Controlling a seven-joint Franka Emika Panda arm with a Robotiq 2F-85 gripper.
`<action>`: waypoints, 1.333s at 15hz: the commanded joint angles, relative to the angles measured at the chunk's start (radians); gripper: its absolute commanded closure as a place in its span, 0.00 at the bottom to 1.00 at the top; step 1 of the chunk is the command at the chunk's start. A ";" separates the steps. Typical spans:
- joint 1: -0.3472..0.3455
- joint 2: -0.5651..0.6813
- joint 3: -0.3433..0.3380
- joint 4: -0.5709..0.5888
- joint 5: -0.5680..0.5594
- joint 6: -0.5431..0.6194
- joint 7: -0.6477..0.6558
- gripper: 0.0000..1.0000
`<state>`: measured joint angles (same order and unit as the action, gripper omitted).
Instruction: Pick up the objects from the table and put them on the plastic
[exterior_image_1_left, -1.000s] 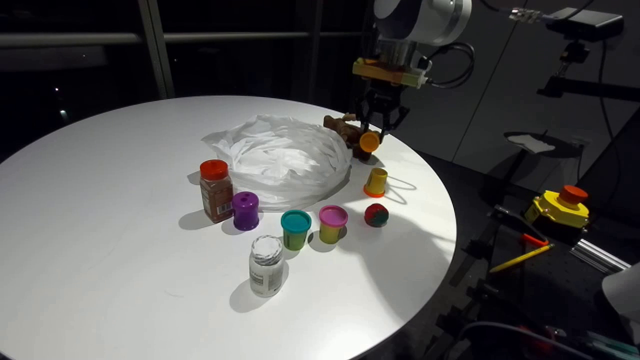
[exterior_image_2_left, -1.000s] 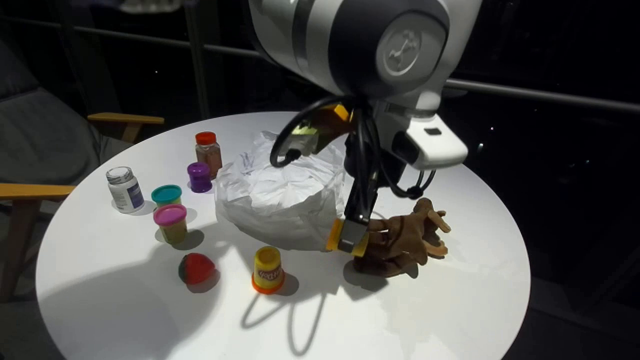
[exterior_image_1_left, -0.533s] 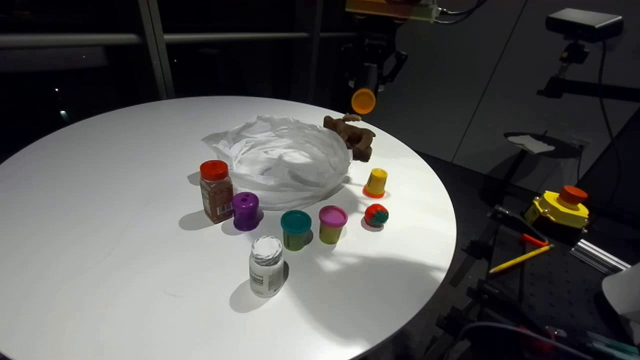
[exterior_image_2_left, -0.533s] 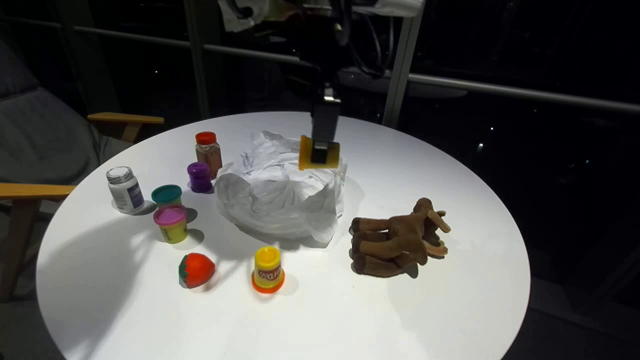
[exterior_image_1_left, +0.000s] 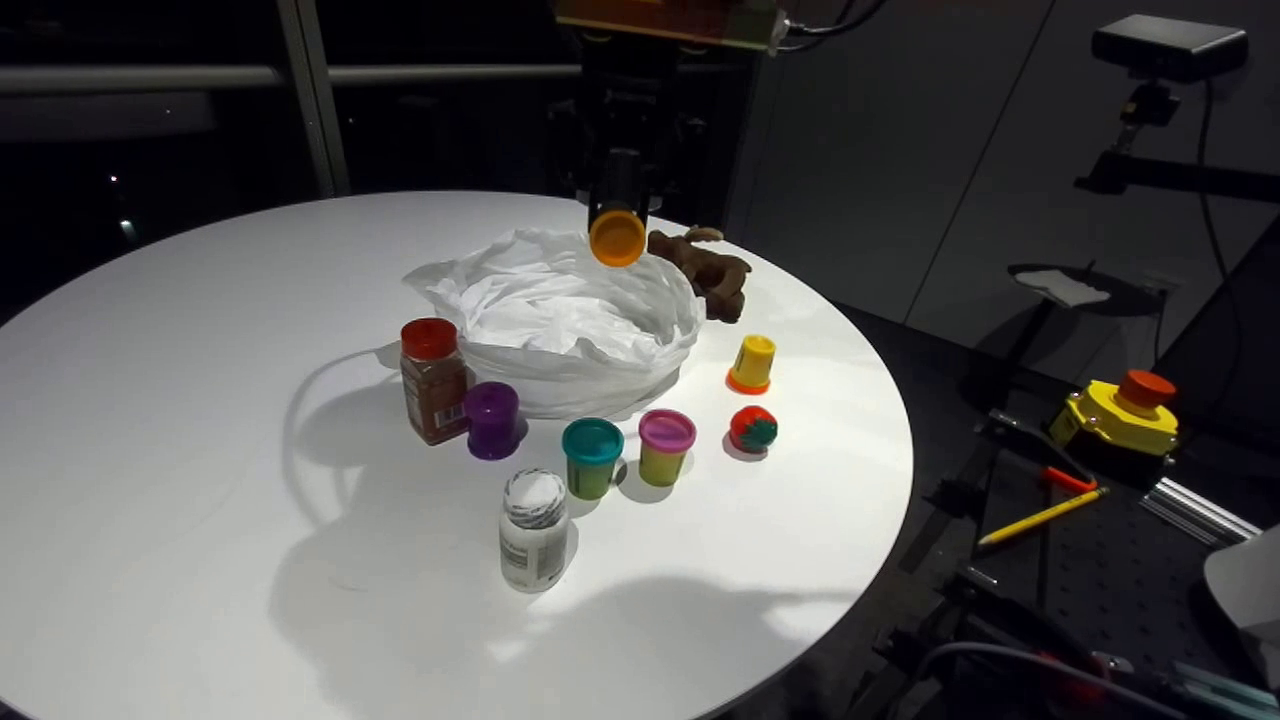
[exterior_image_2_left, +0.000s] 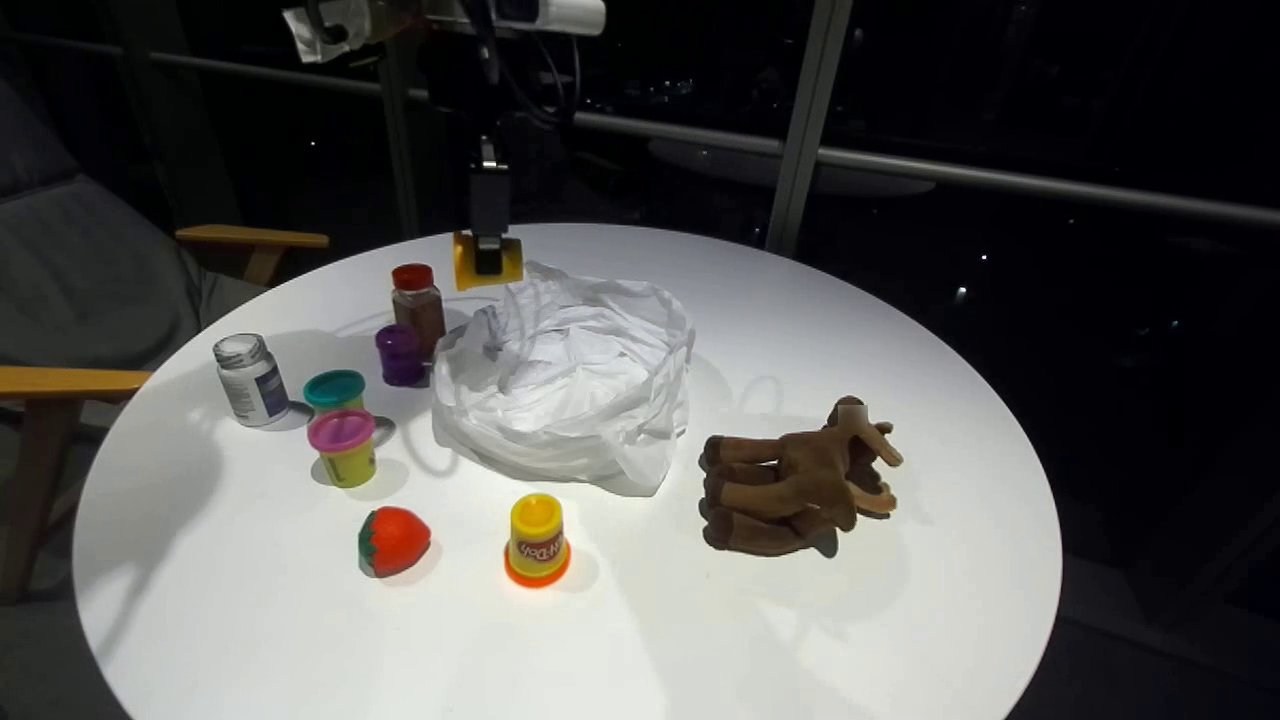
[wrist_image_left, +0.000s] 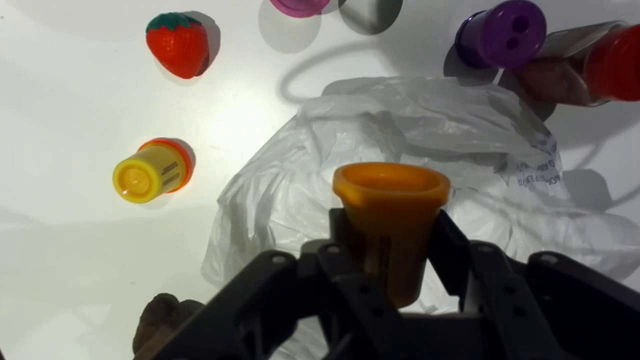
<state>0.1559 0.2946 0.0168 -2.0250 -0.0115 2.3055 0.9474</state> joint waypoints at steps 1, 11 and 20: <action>0.024 0.138 -0.009 0.112 -0.046 0.027 0.001 0.88; 0.045 0.319 -0.062 0.256 -0.042 0.028 -0.028 0.23; -0.014 -0.081 -0.094 -0.143 -0.065 0.083 -0.164 0.00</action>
<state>0.1530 0.3835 -0.0749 -1.9732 -0.0392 2.3449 0.8384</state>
